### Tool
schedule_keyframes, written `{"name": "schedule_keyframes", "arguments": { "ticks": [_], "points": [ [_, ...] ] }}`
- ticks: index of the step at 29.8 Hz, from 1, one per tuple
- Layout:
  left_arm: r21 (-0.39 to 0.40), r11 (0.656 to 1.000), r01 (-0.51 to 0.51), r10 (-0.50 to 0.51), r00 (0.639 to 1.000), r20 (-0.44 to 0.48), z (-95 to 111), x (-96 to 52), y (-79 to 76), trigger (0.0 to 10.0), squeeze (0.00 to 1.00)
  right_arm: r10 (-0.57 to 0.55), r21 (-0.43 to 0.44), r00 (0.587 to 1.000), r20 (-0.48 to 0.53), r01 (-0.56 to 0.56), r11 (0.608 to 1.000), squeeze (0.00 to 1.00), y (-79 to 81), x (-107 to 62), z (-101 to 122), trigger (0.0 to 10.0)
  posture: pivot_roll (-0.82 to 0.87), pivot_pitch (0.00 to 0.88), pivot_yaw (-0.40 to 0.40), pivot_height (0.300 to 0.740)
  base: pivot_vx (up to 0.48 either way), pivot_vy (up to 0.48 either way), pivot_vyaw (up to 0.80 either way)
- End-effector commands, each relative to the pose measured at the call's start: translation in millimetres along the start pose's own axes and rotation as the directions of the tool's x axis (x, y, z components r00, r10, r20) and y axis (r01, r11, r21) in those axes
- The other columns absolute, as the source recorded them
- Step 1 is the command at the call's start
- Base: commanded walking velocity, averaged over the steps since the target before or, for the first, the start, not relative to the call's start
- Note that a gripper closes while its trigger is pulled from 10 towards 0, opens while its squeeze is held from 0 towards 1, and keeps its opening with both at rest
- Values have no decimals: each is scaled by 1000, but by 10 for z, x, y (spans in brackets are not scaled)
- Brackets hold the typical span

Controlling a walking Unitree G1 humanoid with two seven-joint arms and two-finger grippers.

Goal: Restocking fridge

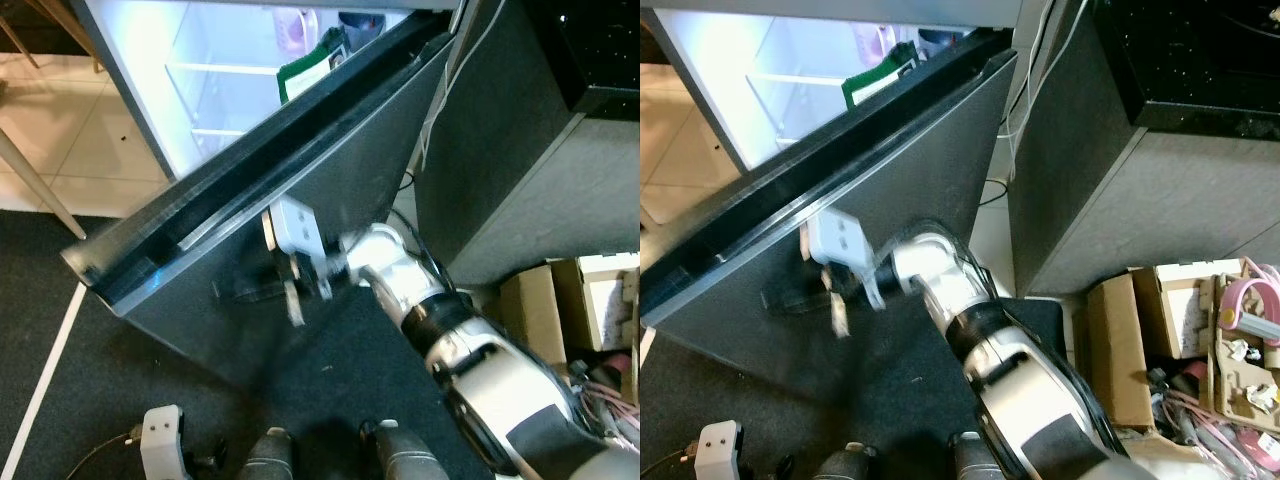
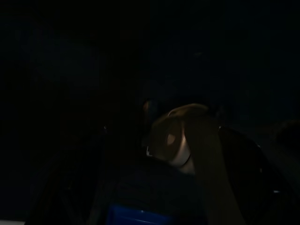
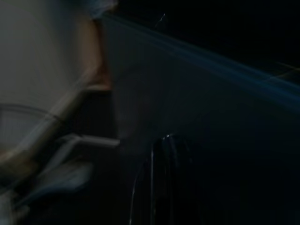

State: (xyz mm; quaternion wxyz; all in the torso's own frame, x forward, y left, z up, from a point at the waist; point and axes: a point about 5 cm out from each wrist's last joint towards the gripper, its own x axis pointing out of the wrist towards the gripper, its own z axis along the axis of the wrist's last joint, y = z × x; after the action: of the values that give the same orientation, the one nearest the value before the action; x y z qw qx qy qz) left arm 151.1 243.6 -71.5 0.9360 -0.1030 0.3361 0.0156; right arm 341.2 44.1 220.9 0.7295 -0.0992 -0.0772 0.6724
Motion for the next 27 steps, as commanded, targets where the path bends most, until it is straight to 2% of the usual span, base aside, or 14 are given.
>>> {"name": "schedule_keyframes", "arguments": {
  "ticks": [1, 3, 6, 9, 12, 14, 17, 19, 20, 22, 24, 25, 26, 27],
  "points": [
    [-9, 1000, 5, -6, 1000, -26, -90, -32, -19, 10000, 0, -328, -19, 937, 119, 333, 943, 0, -284, -22, 278, 10000, 51, 293, -53, 740, 0, 0, 0],
    [-6, 1000, 16, -16, 1000, -21, -58, -1, -49, 10000, 0, -446, -6, 881, 161, 452, 892, 0, -428, -106, 405, 10000, 45, 294, -51, 740, 0, 0, 0],
    [3, 1000, 29, -29, 999, -26, -46, 23, -83, 10000, 0, -453, 12, 879, 150, 456, 890, 0, -455, -208, 334, 10000, 24, 282, -42, 740, 0, 0, 0],
    [10, 999, 50, -49, 998, -48, -42, 64, -146, 10000, 0, -492, 53, 867, -77, 497, 866, 0, -303, -661, -456, 10000, -16, 264, -27, 740, 0, 0, 0],
    [11, 999, 53, -52, 997, -59, -50, 72, -160, 10000, 0, -480, 57, 845, -236, 505, 861, 0, -119, -918, -890, 10000, -27, 253, -20, 740, 0, 0, 0],
    [9, 999, 54, -53, 996, -69, -62, 75, -170, 10000, 0, -490, 57, 780, -390, 551, 832, 0, 84, -1190, -1283, 10000, -32, 246, -14, 740, 0, 0, 0],
    [8, 998, 54, -54, 996, -73, -70, 75, -177, 10000, 0, -496, 50, 742, -452, 576, 816, 0, 176, -1317, -1432, 10000, -32, 246, -14, 740, 0, 0, 0],
    [20, 998, 58, -56, 993, -100, -105, 66, -177, 10000, 0, -489, 101, 613, -621, 680, 726, 0, 550, -1719, -1866, 10000, -41, 229, -3, 740, 0, 0, 0],
    [32, 998, 53, -49, 991, -125, -136, 50, -157, 10000, 0, -450, 142, 499, -740, 770, 622, 0, 927, -2015, -2159, 10000, -46, 223, 4, 740, 0, 0, 0],
    [32, 998, 53, -49, 991, -125, -136, 50, -157, 10000, 0, -450, 142, 499, -740, 770, 622, 0, 927, -2015, -2159, 10000, -46, 223, 4, 740, 0, 0, 0],
    [36, 999, 35, -29, 989, -146, -165, 29, -118, 10000, 0, -392, 140, 402, -827, 824, 549, 0, 1294, -2244, -2358, 10000, -35, 211, 15, 740, 0, 0, 0],
    [36, 999, 35, -29, 989, -146, -165, 29, -118, 10000, 0, -392, 140, 402, -827, 824, 549, 0, 1294, -2244, -2358, 10000, -35, 211, 15, 740, 0, 0, 0],
    [45, 999, 17, -9, 985, -171, -212, 0, -89, 10000, 0, -300, 137, 310, -902, 865, 482, 0, 1725, -2472, -2517, 10000, -25, 205, 18, 740, 0, 0, 738],
    [45, 999, 17, -9, 985, -171, -212, 0, -89, 10000, 0, -300, 137, 310, -902, 865, 482, 0, 1725, -2472, -2517, 10000, -25, 205, 18, 740, 0, 0, 738]
  ]
}}
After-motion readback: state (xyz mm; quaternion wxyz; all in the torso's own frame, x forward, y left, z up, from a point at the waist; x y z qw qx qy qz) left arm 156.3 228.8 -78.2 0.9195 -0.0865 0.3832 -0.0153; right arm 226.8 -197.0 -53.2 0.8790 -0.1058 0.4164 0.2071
